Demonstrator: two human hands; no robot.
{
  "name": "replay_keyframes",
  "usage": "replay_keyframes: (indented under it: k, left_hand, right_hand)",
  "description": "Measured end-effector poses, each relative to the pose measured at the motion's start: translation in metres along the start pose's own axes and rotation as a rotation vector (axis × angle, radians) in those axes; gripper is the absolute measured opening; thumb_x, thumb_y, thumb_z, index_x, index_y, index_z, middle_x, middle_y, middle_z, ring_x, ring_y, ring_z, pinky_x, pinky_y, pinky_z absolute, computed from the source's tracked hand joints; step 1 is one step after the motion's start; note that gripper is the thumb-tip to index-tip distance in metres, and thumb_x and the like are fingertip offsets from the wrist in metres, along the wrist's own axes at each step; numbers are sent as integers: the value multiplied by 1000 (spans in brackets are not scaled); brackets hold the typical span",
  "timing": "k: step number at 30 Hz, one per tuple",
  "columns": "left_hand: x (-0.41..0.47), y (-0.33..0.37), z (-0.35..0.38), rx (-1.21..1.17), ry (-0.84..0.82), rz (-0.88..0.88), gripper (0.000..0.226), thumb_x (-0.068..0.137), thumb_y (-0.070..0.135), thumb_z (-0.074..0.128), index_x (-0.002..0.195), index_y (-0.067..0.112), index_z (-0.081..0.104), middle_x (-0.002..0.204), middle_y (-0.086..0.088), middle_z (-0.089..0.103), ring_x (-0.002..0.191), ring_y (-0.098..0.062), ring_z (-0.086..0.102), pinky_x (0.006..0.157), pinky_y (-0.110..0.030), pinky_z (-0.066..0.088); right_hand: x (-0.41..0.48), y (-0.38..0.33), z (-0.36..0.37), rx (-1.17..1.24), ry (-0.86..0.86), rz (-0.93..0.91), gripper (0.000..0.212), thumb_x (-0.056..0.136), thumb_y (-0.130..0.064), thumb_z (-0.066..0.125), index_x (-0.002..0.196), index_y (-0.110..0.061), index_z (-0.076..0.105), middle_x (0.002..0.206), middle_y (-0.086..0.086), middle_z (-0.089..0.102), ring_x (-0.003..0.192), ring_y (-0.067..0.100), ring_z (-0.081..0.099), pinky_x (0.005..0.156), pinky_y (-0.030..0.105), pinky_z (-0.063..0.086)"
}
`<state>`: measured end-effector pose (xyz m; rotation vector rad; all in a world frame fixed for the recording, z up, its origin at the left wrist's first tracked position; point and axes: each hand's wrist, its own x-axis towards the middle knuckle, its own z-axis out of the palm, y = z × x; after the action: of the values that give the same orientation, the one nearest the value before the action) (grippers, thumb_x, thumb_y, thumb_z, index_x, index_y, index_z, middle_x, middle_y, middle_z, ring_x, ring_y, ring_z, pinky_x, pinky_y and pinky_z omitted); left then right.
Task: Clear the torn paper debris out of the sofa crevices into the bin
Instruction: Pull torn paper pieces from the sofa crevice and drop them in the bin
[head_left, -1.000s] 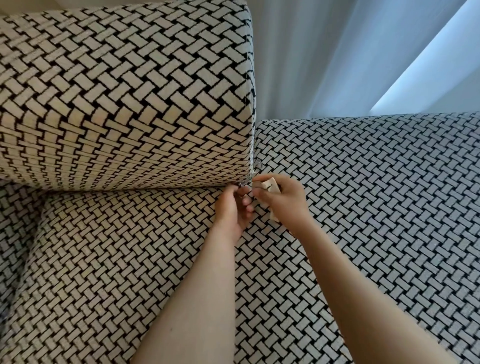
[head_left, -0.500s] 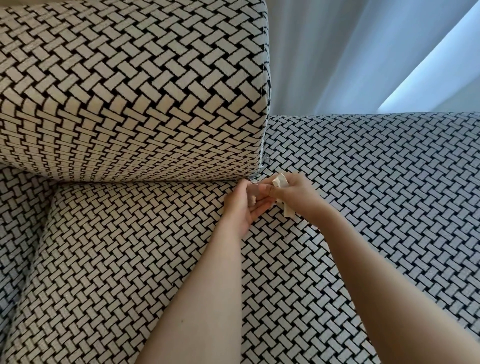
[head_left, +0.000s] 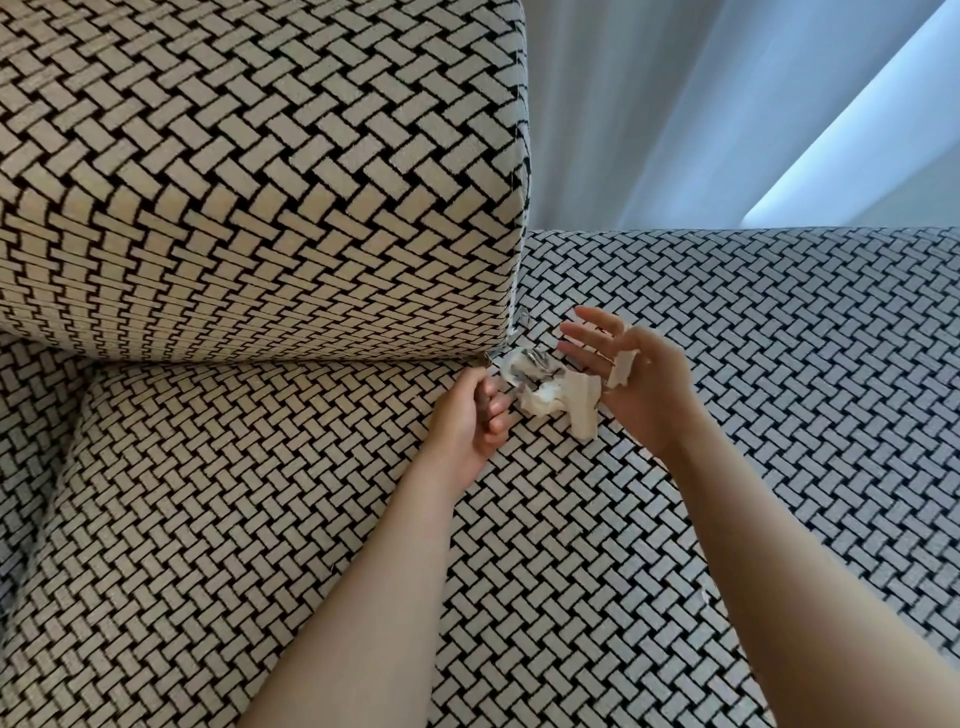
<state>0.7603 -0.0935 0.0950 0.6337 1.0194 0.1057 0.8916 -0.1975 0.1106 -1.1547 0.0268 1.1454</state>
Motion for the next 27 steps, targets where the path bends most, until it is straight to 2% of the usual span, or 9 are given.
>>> replay_keyframes:
  k: [4,7,10,13,17,19,21,24,27]
  left_hand:
    - [-4,-3,-3,-105,-46,-25,39,101,29,29,66,15,41,44,7,40,33,-3,34,34,-13,23]
    - [-8,-2,-7,-175,-56,-55,35,101,24,29,73,14,46,48,5,45,35,-4,35,35,-13,28]
    - [-15,3,-16,-273,-28,-24,34,100,16,27,72,14,46,45,6,40,32,-4,30,33,-14,24]
    - [-17,13,-29,-407,80,29,38,97,15,27,63,16,42,39,7,32,28,-4,23,32,-14,16]
    - [-12,24,-41,-406,212,41,38,93,24,32,55,20,31,35,9,27,25,-6,18,31,-13,10]
    - [-12,24,-44,-446,245,53,40,92,26,35,53,21,29,35,9,26,25,-6,17,31,-12,10]
    - [-15,21,-45,-522,289,104,42,92,27,37,52,22,28,35,8,25,26,-7,16,32,-12,10]
    - [-18,16,-46,-604,307,165,44,93,26,36,50,23,28,34,9,24,26,-7,14,33,-14,9]
    - [-19,16,-48,-634,298,169,47,92,24,36,46,22,30,34,9,24,25,-7,14,31,-13,10]
  right_hand:
    - [-3,1,2,-233,78,-37,40,93,-36,31,110,-18,62,112,4,63,104,21,56,94,38,40]
    - [-3,3,11,-472,89,-107,33,93,-15,40,123,-19,53,115,3,59,102,20,56,88,33,45]
    - [-4,10,24,-667,35,-147,49,85,1,54,127,-22,48,114,-2,54,102,16,55,84,29,52]
    - [-2,22,37,-866,139,-282,38,80,-21,63,115,-31,56,116,-11,52,104,9,53,92,34,48]
    - [-4,38,62,-1126,393,-685,22,83,-27,51,85,-18,71,85,-10,60,78,11,58,82,38,50]
    - [-3,57,76,-1456,144,-918,31,82,-22,44,74,-10,71,77,0,65,71,19,60,73,39,52]
    - [7,73,88,-1691,-148,-1003,33,81,-16,41,85,-5,72,88,9,69,78,25,65,74,40,56]
    - [28,74,105,-1947,-446,-767,46,90,-12,40,134,2,43,141,18,42,129,29,42,109,35,31]
    - [45,67,114,-2079,-540,-391,56,98,-25,30,148,-13,11,156,5,9,144,21,10,118,35,7]
